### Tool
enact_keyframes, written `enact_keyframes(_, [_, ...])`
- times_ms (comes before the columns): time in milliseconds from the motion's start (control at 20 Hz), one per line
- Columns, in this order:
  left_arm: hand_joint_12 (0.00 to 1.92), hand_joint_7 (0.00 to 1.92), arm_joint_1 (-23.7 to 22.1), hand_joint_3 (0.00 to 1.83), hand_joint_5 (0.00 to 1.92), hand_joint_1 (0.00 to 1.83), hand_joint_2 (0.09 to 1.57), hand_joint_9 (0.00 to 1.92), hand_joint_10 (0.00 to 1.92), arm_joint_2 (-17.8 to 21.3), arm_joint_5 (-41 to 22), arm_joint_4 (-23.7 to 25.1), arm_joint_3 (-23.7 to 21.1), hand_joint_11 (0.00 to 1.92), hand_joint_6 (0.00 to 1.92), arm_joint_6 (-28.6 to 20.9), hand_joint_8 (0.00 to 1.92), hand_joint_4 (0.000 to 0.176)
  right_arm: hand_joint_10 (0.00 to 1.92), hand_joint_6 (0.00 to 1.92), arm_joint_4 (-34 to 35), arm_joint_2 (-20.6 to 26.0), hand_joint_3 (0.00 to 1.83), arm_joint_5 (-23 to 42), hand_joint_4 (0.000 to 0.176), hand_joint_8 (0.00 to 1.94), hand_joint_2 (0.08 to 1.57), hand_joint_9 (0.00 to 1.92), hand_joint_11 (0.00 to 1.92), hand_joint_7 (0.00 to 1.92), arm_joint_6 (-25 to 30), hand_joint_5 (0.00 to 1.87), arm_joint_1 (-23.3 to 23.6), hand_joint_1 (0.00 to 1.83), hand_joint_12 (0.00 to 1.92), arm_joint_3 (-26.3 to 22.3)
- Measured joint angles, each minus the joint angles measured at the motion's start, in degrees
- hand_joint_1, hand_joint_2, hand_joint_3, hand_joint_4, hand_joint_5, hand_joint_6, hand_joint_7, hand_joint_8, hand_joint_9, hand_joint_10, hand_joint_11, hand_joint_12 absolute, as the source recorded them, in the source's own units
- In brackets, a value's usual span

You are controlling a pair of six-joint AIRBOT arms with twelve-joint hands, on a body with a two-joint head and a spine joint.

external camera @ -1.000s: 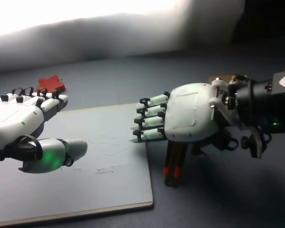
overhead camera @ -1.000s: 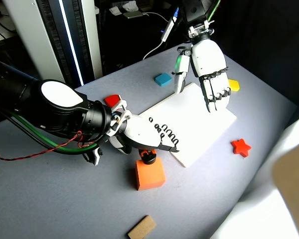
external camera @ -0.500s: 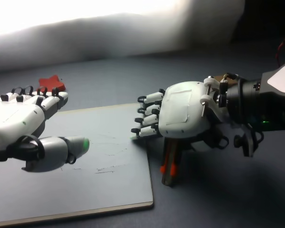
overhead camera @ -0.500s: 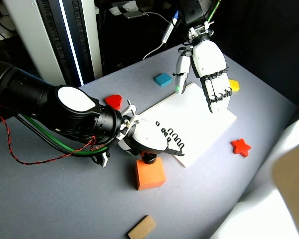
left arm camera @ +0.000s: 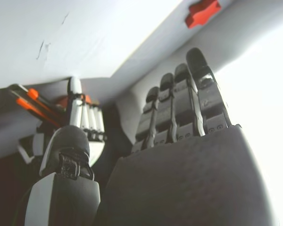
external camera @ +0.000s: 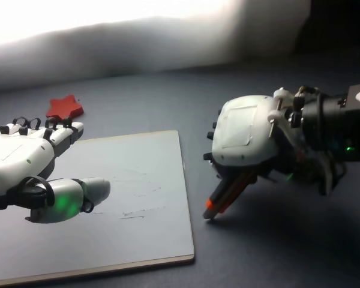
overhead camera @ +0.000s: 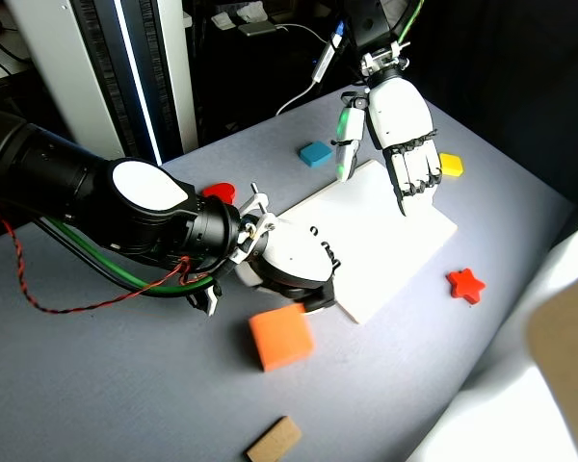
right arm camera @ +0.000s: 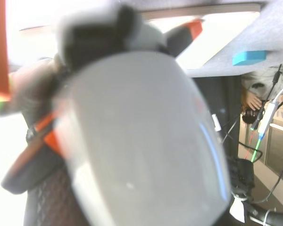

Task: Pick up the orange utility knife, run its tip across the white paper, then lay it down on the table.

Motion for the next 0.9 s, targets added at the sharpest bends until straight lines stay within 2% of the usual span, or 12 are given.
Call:
enact_keyframes(200, [0.74, 0.1, 0.0, 0.0, 0.0, 0.0, 1.27, 0.13, 0.0, 0.0, 0.1, 0.2, 0.0, 0.0, 0.0, -0.4, 0.0, 0.008, 1.92, 1.92, -0.3, 1.0, 0.51, -0.2, 0.176, 1.94, 1.04, 1.79, 1.85, 1.68, -0.6, 1.52, 0.5, 1.52, 1.92, -1.4])
enact_keyframes(250, [0.68, 0.07, 0.0, 0.0, 0.0, 0.0, 1.27, 0.1, 0.0, 0.0, 0.1, 0.1, 0.0, 0.0, 0.0, -0.4, 0.0, 0.004, 1.92, 1.92, 0.2, 1.1, 0.56, 0.1, 0.176, 1.94, 1.02, 1.79, 1.86, 1.66, -0.6, 1.51, 0.9, 1.52, 1.92, -1.4])
enact_keyframes(350, [0.69, 0.07, 0.0, 0.0, 0.0, 0.0, 1.26, 0.1, 0.0, 0.0, 0.1, 0.1, 0.0, 0.0, 0.0, -0.4, 0.0, 0.0, 1.92, 1.92, 1.3, 1.3, 0.58, 0.4, 0.176, 1.94, 1.0, 1.78, 1.85, 1.67, -0.6, 1.5, 2.0, 1.52, 1.92, -1.9])
enact_keyframes(450, [0.63, 0.07, 0.0, 0.0, 0.0, 0.0, 1.27, 0.1, 0.0, 0.0, 0.2, 0.2, 0.1, 0.0, 0.0, -0.4, 0.0, 0.004, 1.92, 1.92, 3.4, 1.6, 0.58, 0.6, 0.176, 1.94, 1.0, 1.78, 1.83, 1.67, -1.0, 1.48, 4.3, 1.53, 1.92, -1.9])
enact_keyframes(550, [0.54, 0.05, -0.1, 0.0, 0.0, 0.0, 1.26, 0.09, 0.0, 0.0, 0.5, 0.1, 1.2, 0.0, 0.0, -0.2, 0.0, 0.002, 1.92, 1.92, 9.4, 1.7, 0.56, 0.5, 0.176, 1.94, 1.0, 1.77, 1.83, 1.67, -5.6, 1.48, 5.6, 1.53, 1.92, -1.9])
enact_keyframes(650, [0.53, 0.04, -0.8, 0.0, 0.0, 0.0, 1.26, 0.09, 0.0, 0.0, 0.4, -2.8, 2.8, 0.0, 0.0, 1.8, 0.0, 0.002, 1.92, 1.92, 24.2, 1.4, 0.52, 3.1, 0.176, 1.94, 1.03, 1.76, 1.83, 1.66, -22.8, 1.49, 5.9, 1.51, 1.92, -1.2])
enact_keyframes(750, [0.52, 0.06, -1.0, 0.0, 0.0, 0.0, 1.26, 0.1, 0.01, 0.0, 0.3, -3.5, 4.6, 0.0, 0.0, 3.1, 0.01, 0.0, 1.92, 1.92, 35.7, 0.1, 0.52, 5.7, 0.176, 1.94, 1.05, 1.75, 1.81, 1.66, -38.6, 1.5, 5.7, 1.51, 1.92, 0.4])
enact_keyframes(850, [0.52, 0.09, -0.7, 0.0, 0.0, 0.0, 1.27, 0.11, 0.0, 0.0, 0.5, -4.5, 7.1, 0.0, 0.0, 3.5, 0.01, 0.004, 1.92, 1.92, 53.9, -1.8, 0.53, 6.7, 0.176, 1.94, 1.05, 1.75, 1.81, 1.67, -59.2, 1.52, 3.9, 1.53, 1.92, 1.6])
enact_keyframes(900, [0.52, 0.07, -0.6, 0.0, 0.0, 0.0, 1.27, 0.1, 0.0, 0.0, 0.6, -4.7, 8.2, 0.0, 0.0, 3.7, 0.0, 0.007, 1.92, 1.92, 58.9, -2.7, 0.53, 7.0, 0.176, 1.94, 1.05, 1.74, 1.8, 1.66, -64.8, 1.53, 2.9, 1.52, 1.92, 2.0])
